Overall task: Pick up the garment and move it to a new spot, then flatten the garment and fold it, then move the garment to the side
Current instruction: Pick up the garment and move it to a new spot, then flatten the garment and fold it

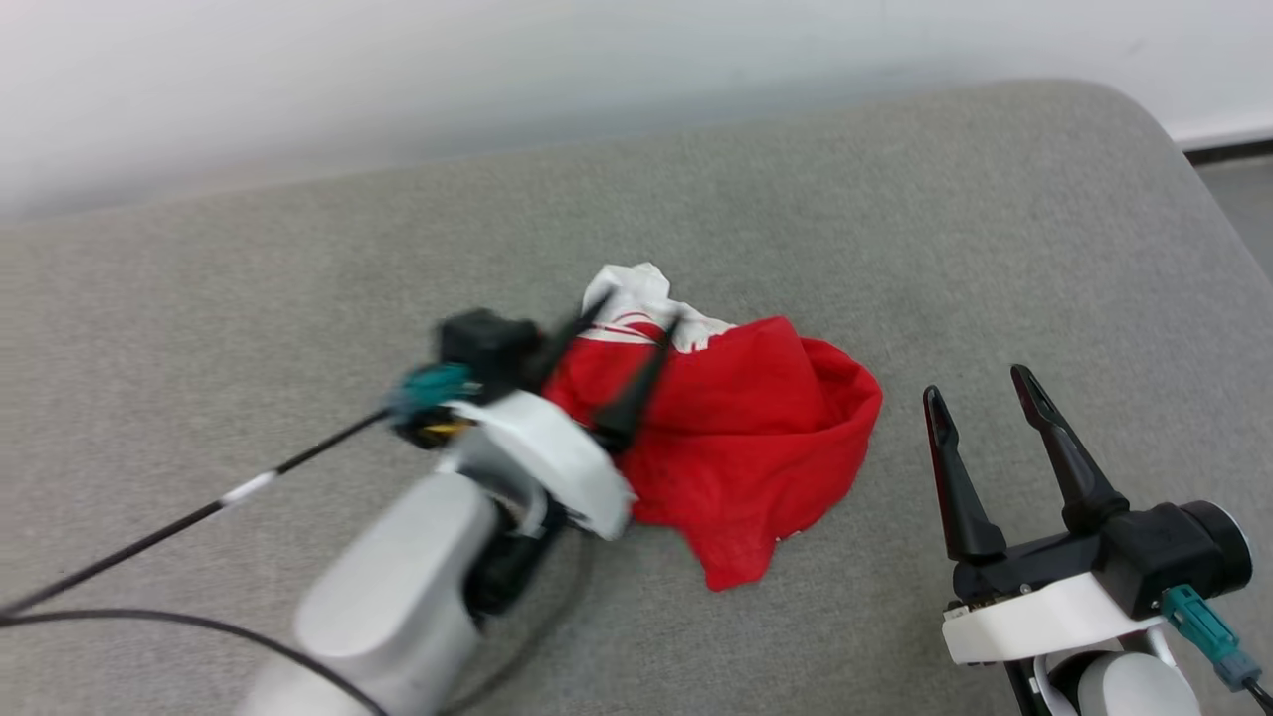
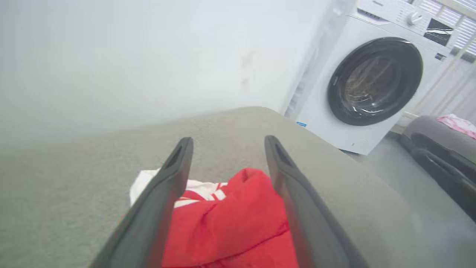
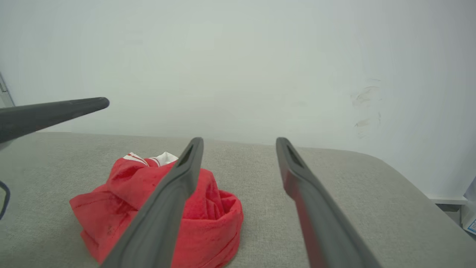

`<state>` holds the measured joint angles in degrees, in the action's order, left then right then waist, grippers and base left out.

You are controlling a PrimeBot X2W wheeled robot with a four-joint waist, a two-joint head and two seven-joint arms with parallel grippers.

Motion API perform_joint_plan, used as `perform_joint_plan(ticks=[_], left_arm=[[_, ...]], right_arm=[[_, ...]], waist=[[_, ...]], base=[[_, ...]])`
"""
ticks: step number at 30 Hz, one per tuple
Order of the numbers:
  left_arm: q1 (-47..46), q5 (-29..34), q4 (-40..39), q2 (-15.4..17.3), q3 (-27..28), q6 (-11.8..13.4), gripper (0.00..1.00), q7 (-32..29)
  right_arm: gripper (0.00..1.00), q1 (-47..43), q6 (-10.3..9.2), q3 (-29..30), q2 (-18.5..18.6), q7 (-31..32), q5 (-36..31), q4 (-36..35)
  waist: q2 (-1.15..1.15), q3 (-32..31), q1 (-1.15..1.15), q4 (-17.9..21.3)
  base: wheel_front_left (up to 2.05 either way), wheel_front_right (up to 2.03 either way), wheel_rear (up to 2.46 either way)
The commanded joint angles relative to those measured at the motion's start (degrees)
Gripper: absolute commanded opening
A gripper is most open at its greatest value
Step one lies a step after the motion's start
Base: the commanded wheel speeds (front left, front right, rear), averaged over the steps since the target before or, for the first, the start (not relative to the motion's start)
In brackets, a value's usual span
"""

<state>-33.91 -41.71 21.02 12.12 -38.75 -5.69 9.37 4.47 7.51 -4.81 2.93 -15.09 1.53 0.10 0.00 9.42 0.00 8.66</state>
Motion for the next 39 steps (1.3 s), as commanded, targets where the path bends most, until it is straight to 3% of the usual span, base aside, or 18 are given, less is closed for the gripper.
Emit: perform_joint_plan(ticks=[1, 8, 16, 23, 27, 39], left_arm=[[-0.01, 1.15, -0.28, 1.59, 1.30, 1.00, 1.00, 2.32], [4.74, 8.55, -4.88, 8.22, 9.19, 6.85, 1.00, 5.86], [19.28, 17.76, -17.46, 7.54, 21.25, 10.26, 1.00, 5.83], [29.57, 23.52, -22.79, 1.37, 27.10, 9.53, 1.00, 5.84], [32.36, 26.17, -23.00, -1.78, 28.39, 7.47, 1.00, 5.85], [31.48, 28.43, -19.70, -5.39, 31.49, 1.87, 1.00, 5.85]], right_arm=[[1.00, -0.76, -0.04, 0.08, -0.08, -0.12, -0.08, 0.11], [1.00, -1.76, -0.04, 1.55, -0.09, -0.12, -0.55, -0.75], [1.00, -2.22, -0.04, 2.54, -0.09, -0.12, -1.05, -2.15], [1.00, -2.33, -0.04, 2.84, -0.09, -0.12, -0.98, -3.02], [1.00, -2.54, -0.04, 2.62, -0.09, -0.12, -0.86, -3.22], [1.00, -2.09, -0.04, 1.83, -0.09, -0.12, -0.82, -2.85]], waist=[[0.00, -1.59, 0.00, -1.27], [0.00, -3.51, 0.00, -4.03], [0.00, -3.98, 0.00, -5.88], [0.00, -3.99, 0.00, -6.56], [0.00, -3.96, 0.00, -6.73], [0.00, -3.57, 0.00, -5.64]], base=[[0.00, 0.00, 0.00], [0.00, 0.00, 0.00], [0.00, 0.00, 0.00], [0.00, 0.00, 0.00], [0.00, 0.00, 0.00], [0.00, 0.00, 0.00]])
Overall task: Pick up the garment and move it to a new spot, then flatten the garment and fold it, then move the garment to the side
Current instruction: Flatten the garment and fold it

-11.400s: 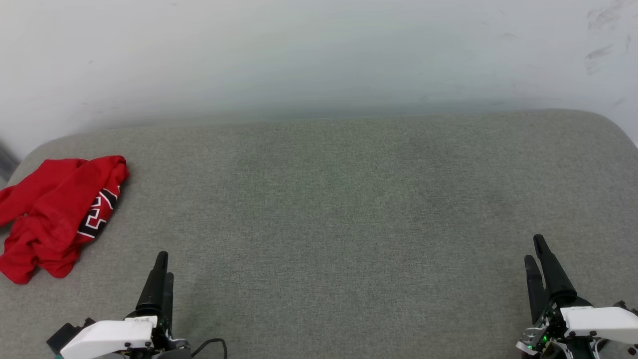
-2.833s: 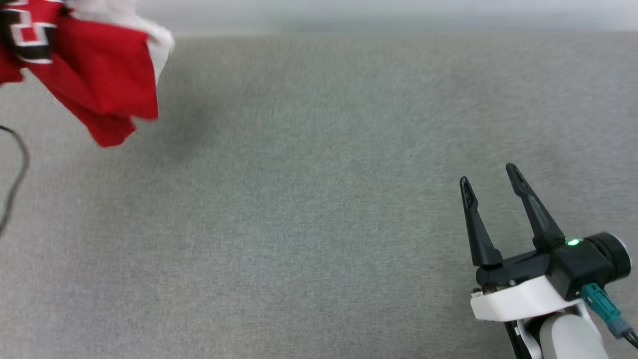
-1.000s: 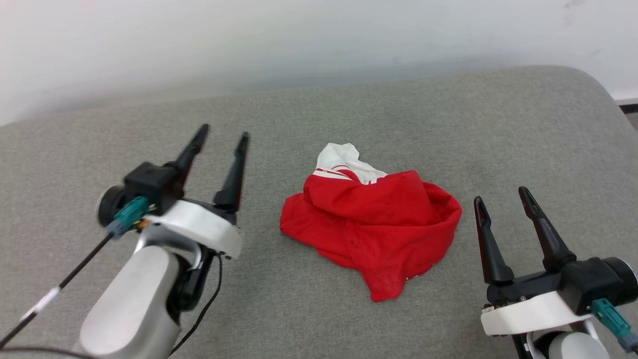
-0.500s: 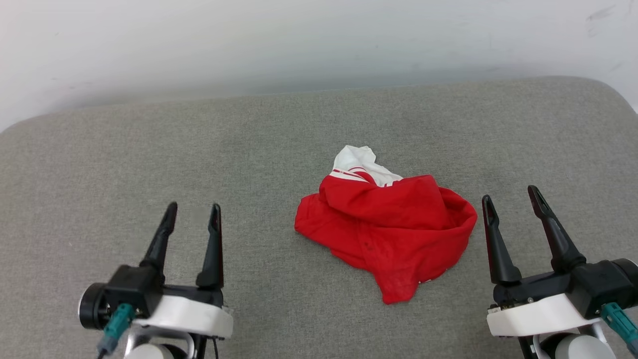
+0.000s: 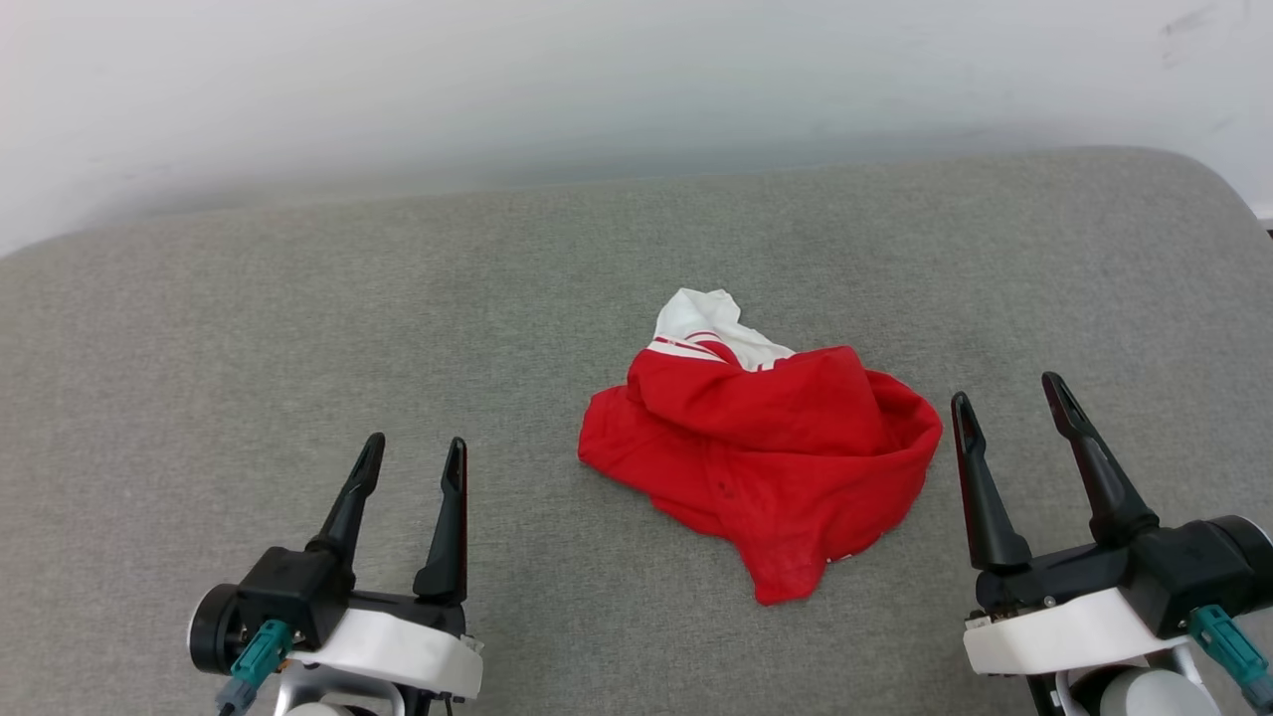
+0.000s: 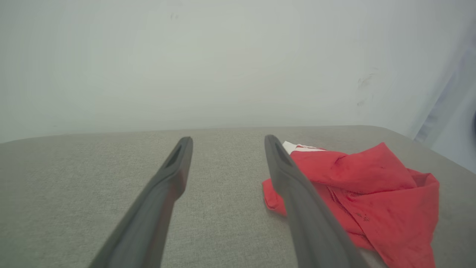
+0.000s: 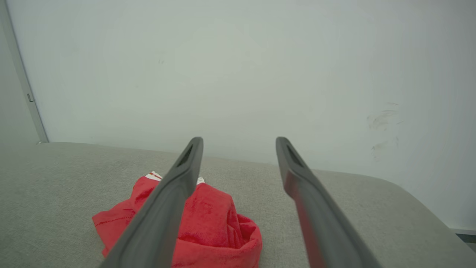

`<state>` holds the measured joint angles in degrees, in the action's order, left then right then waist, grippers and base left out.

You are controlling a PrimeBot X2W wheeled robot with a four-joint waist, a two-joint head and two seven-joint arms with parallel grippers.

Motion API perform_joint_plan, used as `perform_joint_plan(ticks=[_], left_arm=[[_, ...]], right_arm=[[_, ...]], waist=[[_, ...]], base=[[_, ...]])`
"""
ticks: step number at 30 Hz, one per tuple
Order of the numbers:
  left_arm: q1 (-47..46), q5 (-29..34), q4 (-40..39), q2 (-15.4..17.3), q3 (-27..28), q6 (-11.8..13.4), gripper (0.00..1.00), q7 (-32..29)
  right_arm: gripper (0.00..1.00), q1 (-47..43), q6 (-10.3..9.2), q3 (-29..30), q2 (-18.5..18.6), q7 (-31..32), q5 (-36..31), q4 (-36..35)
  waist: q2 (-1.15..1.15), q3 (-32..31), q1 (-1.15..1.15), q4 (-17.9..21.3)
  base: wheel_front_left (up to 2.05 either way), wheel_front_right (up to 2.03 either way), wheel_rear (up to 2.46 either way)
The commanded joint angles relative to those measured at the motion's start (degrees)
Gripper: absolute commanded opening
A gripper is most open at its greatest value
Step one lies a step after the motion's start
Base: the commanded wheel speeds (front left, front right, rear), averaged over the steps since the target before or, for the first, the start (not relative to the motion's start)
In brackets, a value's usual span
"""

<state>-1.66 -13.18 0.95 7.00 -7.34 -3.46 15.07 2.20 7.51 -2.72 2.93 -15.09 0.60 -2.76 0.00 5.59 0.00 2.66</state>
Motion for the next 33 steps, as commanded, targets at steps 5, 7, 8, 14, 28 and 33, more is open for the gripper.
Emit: perform_joint_plan(ticks=[5, 7, 8, 14, 28, 33], left_arm=[[-2.69, -0.78, 1.88, -0.60, 0.14, -1.57, 1.00, 0.15], [-4.65, -1.17, 2.79, -0.23, -0.45, -1.99, 1.00, -0.10], [-6.05, -1.07, 3.20, 0.27, -1.14, -2.27, 1.00, -1.00], [-19.37, -3.57, 4.73, 3.85, -7.29, -3.76, 1.00, -13.29], [-58.93, -25.05, 19.79, 11.76, -25.07, -3.93, 1.00, -57.40], [-65.79, -27.15, 26.93, 11.52, -27.69, -3.94, 1.00, -64.90]], right_arm=[[1.00, 0.84, -0.04, -0.42, -0.09, -0.12, 0.07, -0.30], [1.00, 1.22, -0.04, -0.35, -0.10, -0.12, 0.16, -0.48], [1.00, 1.40, -0.04, -0.42, -0.10, -0.12, 0.21, -0.57], [1.00, 3.03, -0.04, -0.15, -0.10, -0.12, 0.34, -1.51], [1.00, 7.65, -0.04, -2.59, -0.09, -0.12, 2.61, -1.72], [1.00, 8.83, -0.04, -3.81, -0.09, -0.12, 3.65, -1.54]], waist=[[0.00, 1.49, 0.00, 1.62], [0.00, 2.48, 0.00, 2.39], [0.00, 3.08, 0.00, 2.82], [0.00, 8.48, 0.00, 4.89], [0.00, 19.98, 0.00, 10.20], [0.00, 22.57, 0.00, 12.09]], base=[[0.00, 0.00, 0.00], [0.00, 0.00, 0.00], [0.00, 0.00, 0.00], [0.00, 0.00, 0.00], [0.00, 0.00, 0.00], [0.00, 0.00, 0.00]])
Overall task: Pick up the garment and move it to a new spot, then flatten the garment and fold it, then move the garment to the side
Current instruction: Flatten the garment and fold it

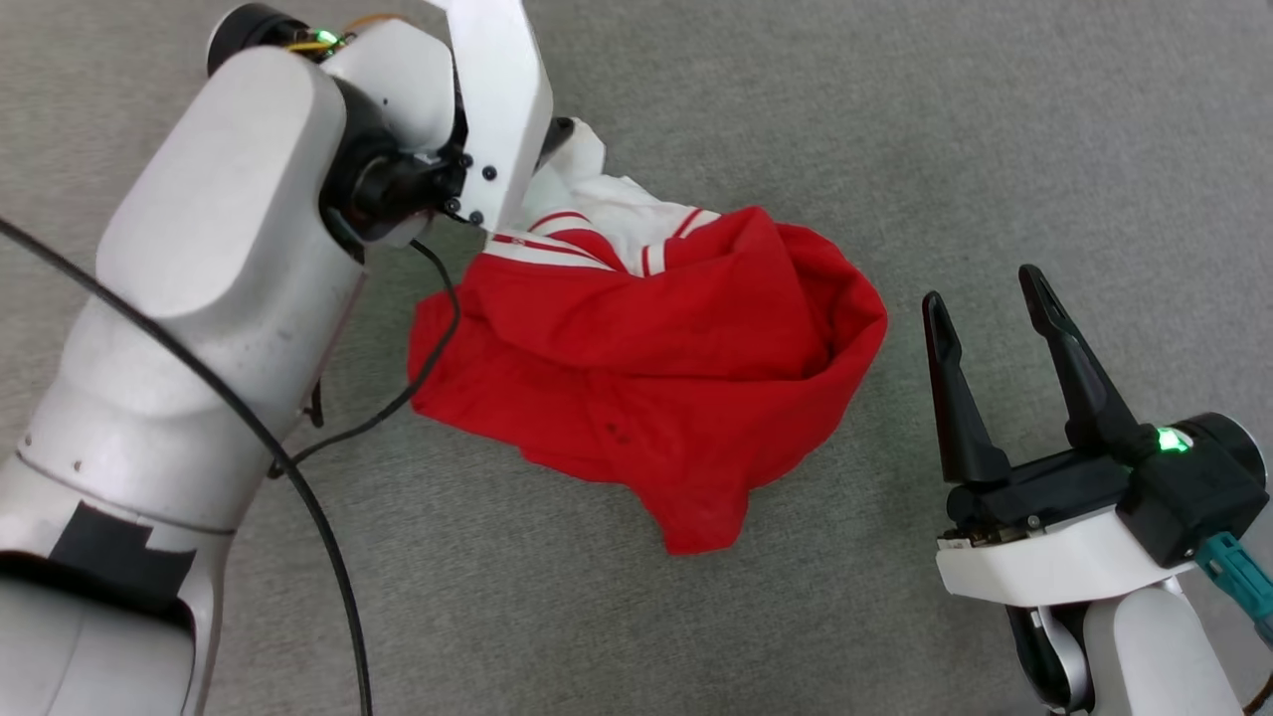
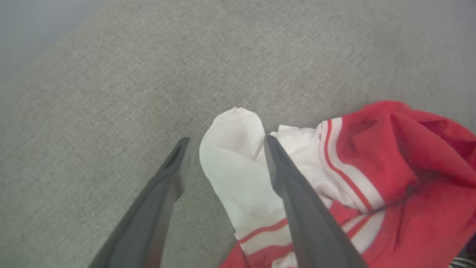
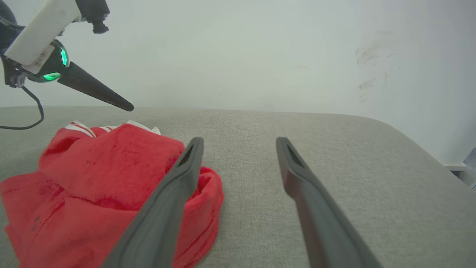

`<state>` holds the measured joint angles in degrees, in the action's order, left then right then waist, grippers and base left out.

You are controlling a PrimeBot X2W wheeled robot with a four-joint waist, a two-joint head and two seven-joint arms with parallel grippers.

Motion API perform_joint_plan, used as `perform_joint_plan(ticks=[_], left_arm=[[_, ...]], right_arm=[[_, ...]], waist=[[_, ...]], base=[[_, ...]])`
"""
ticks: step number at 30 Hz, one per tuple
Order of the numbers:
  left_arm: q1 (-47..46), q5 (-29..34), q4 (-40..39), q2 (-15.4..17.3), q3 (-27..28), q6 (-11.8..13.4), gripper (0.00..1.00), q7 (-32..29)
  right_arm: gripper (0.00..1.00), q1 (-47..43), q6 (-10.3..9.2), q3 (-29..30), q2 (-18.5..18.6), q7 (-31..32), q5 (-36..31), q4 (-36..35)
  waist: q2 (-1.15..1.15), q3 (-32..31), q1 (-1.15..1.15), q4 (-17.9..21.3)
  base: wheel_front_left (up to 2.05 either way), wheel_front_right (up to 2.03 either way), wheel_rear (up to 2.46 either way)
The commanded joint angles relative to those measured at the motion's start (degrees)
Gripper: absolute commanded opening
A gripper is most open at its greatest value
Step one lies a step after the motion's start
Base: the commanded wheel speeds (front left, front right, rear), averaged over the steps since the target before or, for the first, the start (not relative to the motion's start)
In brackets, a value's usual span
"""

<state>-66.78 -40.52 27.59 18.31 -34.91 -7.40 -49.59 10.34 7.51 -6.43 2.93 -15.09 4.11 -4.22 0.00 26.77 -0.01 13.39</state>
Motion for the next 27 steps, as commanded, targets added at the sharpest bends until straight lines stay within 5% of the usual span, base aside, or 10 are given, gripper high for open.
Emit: perform_joint_plan(ticks=[1, 9, 10, 11, 20, 27], left_arm=[[-1.54, 0.47, 1.57, 0.23, -0.71, 0.01, 1.00, -1.03], [-3.12, 0.70, 7.72, 0.95, -5.88, 0.00, 1.00, -3.87], [-2.67, 0.30, 8.08, 1.16, -6.72, 0.00, 0.77, -4.12], [-2.12, -0.30, 8.07, 1.35, -7.58, 0.00, 0.00, -4.24], [-1.95, -4.34, 6.41, 2.05, -7.84, 0.01, 0.00, 8.48], [-1.00, -6.76, 3.76, 6.40, -5.62, 0.01, 0.00, 21.42]], right_arm=[[1.00, 0.83, -0.04, -0.30, -0.09, -0.12, 0.44, -0.04], [1.00, 1.64, -0.04, -0.36, -0.09, -0.12, 1.30, 0.14], [1.00, 1.62, -0.04, -0.29, -0.09, -0.12, 1.27, 0.20], [1.00, 1.61, -0.04, -0.18, -0.09, -0.12, 1.22, 0.27], [1.00, 0.63, -0.04, 0.61, -0.08, -0.12, -1.09, 0.82], [1.00, -1.60, -0.04, 1.20, -0.08, -0.12, -2.92, 1.69]], waist=[[0.00, 1.80, 0.01, 1.68], [0.00, 3.43, 0.01, 2.71], [0.00, 3.42, 0.01, 2.69], [0.00, 3.36, 0.01, 2.62], [0.00, -0.16, 0.01, -0.75], [0.00, -6.04, 0.01, -5.13]], base=[[0.00, 0.00, 0.00], [0.00, 0.00, 0.00], [0.00, 0.00, 0.00], [0.00, 0.00, 0.00], [0.00, 0.00, 0.00], [0.00, 0.00, 0.00]])
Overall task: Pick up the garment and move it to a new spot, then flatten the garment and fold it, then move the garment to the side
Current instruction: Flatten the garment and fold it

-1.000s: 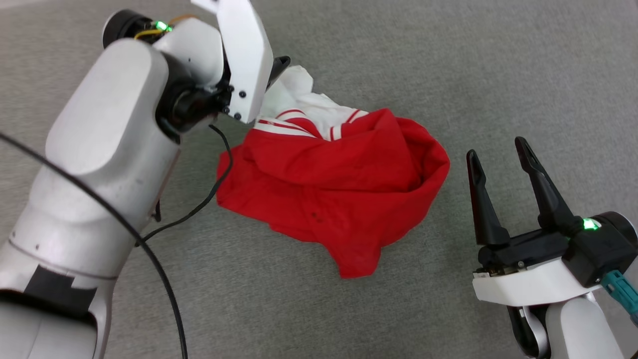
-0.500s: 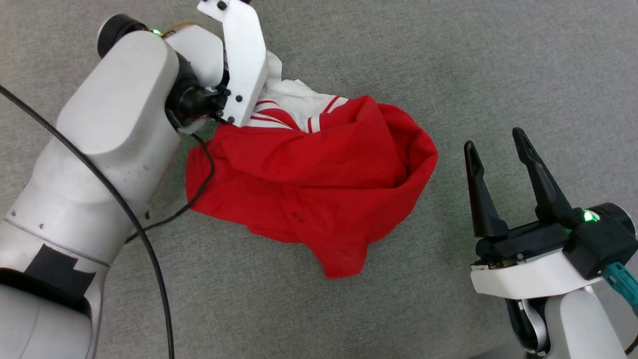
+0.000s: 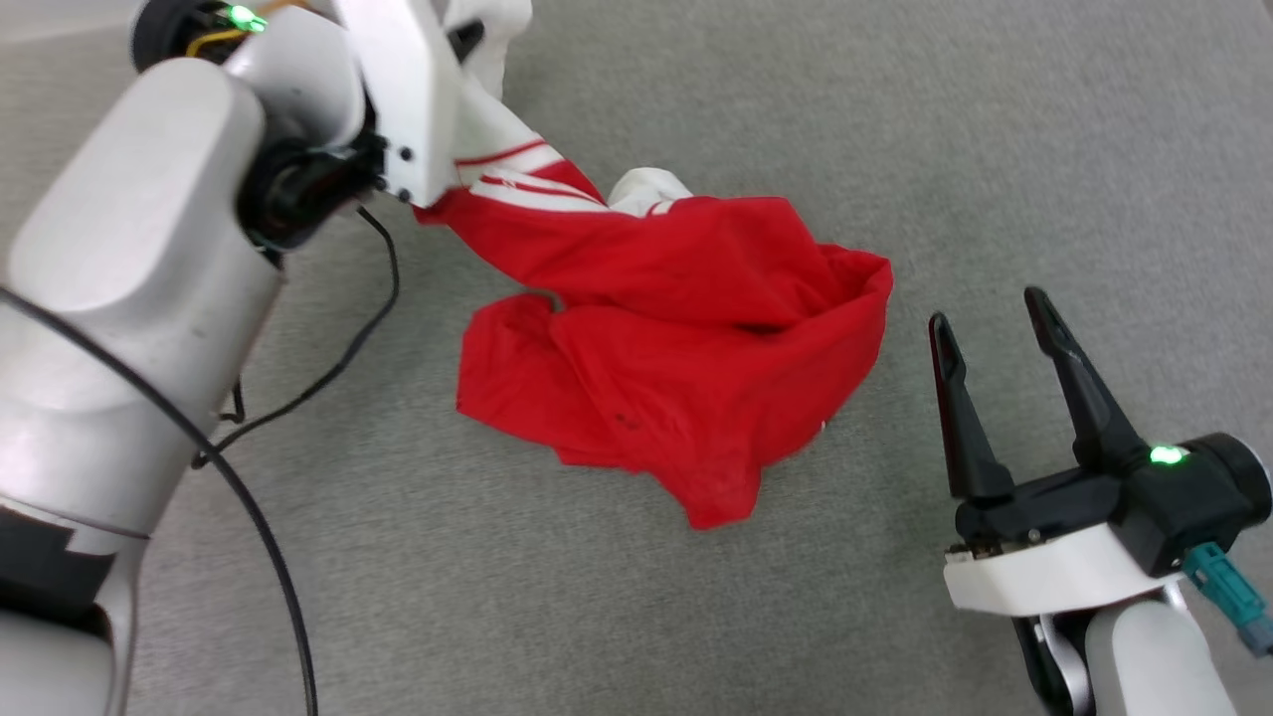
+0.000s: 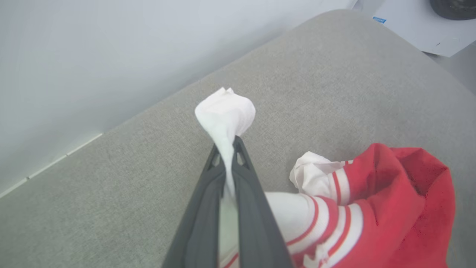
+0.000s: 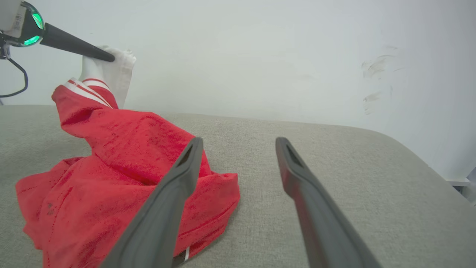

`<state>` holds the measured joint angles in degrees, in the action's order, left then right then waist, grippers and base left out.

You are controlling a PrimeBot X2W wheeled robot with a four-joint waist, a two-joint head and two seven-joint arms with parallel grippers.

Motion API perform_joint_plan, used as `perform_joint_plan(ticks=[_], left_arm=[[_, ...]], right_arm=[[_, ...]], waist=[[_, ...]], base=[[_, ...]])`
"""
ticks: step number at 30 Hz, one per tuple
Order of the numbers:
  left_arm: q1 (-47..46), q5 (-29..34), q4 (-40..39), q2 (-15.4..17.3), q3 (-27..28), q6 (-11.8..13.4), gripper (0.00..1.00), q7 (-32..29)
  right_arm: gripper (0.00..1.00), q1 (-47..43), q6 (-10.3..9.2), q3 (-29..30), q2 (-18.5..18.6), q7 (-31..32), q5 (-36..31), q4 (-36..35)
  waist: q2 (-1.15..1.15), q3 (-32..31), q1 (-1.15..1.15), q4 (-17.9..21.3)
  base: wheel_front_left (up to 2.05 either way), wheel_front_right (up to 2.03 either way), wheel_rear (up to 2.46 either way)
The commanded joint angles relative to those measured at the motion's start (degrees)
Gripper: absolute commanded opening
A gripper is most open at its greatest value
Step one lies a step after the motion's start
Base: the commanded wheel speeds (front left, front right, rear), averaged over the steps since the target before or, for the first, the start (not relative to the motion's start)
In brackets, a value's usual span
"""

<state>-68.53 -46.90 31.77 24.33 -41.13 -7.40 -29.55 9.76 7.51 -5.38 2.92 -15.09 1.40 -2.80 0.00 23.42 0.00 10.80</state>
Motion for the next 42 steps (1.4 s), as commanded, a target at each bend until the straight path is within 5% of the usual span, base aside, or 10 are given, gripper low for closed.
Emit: perform_joint_plan(ticks=[1, 10, 22, 27, 32, 33, 34, 35, 42], left_arm=[[1.11, -0.75, -0.75, 1.03, 1.34, 0.01, 0.00, 3.29], [7.93, -1.41, -6.16, 6.45, 6.76, 1.55, 0.00, 17.97], [34.07, -1.91, -23.51, 11.46, 9.75, 11.39, 0.00, 30.75], [46.89, -3.80, -24.18, 10.90, 9.77, 16.68, 0.00, 33.90], [53.08, -6.43, -17.12, 8.36, 9.16, 18.46, 0.00, 34.22], [53.57, -7.01, -15.90, 7.73, 9.04, 18.38, 0.04, 33.92], [53.83, -7.18, -14.65, 7.36, 8.92, 18.54, 0.42, 33.87], [53.85, -7.09, -13.69, 7.08, 8.74, 18.63, 1.00, 33.98], [51.59, -2.48, -11.46, 6.68, 8.76, 18.33, 1.00, 41.68]], right_arm=[[1.00, -1.36, -0.04, 0.25, -0.07, -0.12, -0.60, 0.44], [1.00, -4.32, -0.04, 0.26, -0.07, -0.12, -2.35, 1.56], [1.00, -6.97, -0.04, 1.07, -0.06, -0.12, -2.25, 1.80], [1.00, -7.55, -0.04, 1.38, -0.07, -0.12, -2.49, 2.16], [1.00, -7.35, -0.04, 1.49, -0.06, -0.12, -2.92, 2.74], [1.00, -7.34, -0.04, 1.56, -0.07, -0.12, -2.96, 2.82], [1.00, -7.39, -0.04, 1.66, -0.06, -0.12, -3.07, 2.90], [1.00, -7.46, -0.04, 1.71, -0.07, -0.12, -3.18, 2.99], [1.00, -8.25, -0.04, 1.87, -0.07, -0.12, -3.26, 3.05]], waist=[[0.00, -3.55, 0.00, -3.32], [0.00, -9.87, 0.00, -8.85], [0.00, -13.19, 0.00, -11.93], [0.00, -13.69, 0.00, -12.78], [0.00, -14.28, 0.00, -13.42], [0.00, -14.46, 0.00, -13.53], [0.00, -14.68, 0.00, -13.64], [0.00, -14.86, 0.00, -13.73], [0.00, -16.39, 0.00, -14.24]], base=[[0.00, 0.00, 0.00], [0.00, 0.00, 0.00], [0.00, 0.00, 0.00], [0.00, 0.00, 0.00], [0.00, 0.00, 0.00], [0.00, 0.00, 0.00], [0.00, 0.00, 0.00], [0.00, 0.00, 0.00], [0.00, 0.00, 0.00]])
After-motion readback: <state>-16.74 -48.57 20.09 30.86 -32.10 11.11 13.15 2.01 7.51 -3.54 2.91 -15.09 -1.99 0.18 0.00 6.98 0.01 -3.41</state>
